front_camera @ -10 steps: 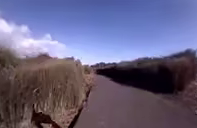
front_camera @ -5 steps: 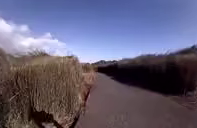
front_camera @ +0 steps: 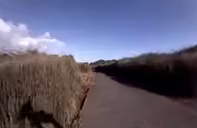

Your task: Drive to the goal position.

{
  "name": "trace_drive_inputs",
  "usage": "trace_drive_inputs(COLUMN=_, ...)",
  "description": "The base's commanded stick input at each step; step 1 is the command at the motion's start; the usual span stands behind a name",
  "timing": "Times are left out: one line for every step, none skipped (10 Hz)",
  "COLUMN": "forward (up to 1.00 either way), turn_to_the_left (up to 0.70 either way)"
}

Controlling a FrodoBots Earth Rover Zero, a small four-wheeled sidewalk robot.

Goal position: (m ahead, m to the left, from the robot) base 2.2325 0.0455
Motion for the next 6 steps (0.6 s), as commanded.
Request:
trace_drive_inputs(forward=0.7, turn_to_the_left=-0.14)
trace_drive_inputs(forward=0.7, turn_to_the_left=-0.11)
trace_drive_inputs(forward=0.7, turn_to_the_left=-0.08)
trace_drive_inputs(forward=0.7, turn_to_the_left=-0.05)
trace_drive_inputs(forward=0.7, turn_to_the_left=-0.01)
trace_drive_inputs(forward=0.7, turn_to_the_left=0.0)
